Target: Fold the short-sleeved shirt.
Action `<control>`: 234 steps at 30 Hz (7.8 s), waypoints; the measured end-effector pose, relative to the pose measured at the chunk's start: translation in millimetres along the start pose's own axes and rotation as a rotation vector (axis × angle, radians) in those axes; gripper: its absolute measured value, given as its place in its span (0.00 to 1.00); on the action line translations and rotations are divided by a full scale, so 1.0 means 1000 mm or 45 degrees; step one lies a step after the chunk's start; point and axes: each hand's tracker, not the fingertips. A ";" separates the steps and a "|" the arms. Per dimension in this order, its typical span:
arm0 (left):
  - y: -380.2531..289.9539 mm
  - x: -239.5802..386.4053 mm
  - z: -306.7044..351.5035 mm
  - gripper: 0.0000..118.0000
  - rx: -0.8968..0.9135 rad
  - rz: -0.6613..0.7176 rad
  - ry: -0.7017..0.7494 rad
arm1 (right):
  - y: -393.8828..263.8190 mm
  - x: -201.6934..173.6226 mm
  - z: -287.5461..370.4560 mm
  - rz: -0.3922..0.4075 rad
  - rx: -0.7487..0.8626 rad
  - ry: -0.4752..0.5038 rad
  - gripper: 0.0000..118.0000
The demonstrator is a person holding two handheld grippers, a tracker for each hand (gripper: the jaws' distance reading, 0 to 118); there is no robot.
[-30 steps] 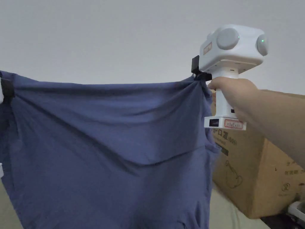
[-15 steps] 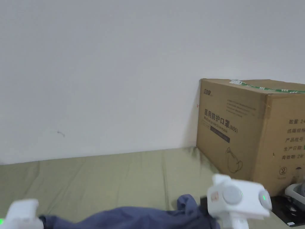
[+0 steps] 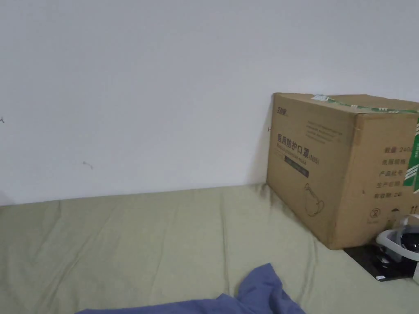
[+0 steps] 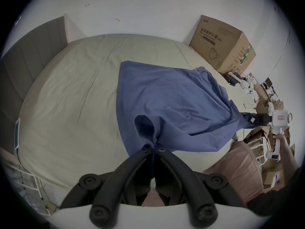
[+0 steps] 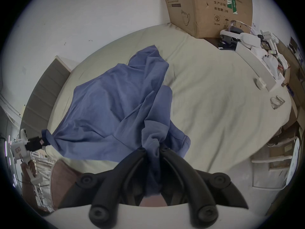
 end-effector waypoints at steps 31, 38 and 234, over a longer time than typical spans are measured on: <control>0.021 0.084 0.057 0.00 1.030 -0.178 0.283 | 0.015 -0.121 0.054 0.184 1.009 0.079 0.04; 0.106 0.035 -0.005 0.00 0.790 -0.095 0.143 | 0.046 -0.130 0.019 0.181 0.881 0.211 0.03; 0.019 0.018 0.050 0.00 0.264 0.082 0.052 | -0.028 -0.050 0.116 0.123 1.172 0.072 0.03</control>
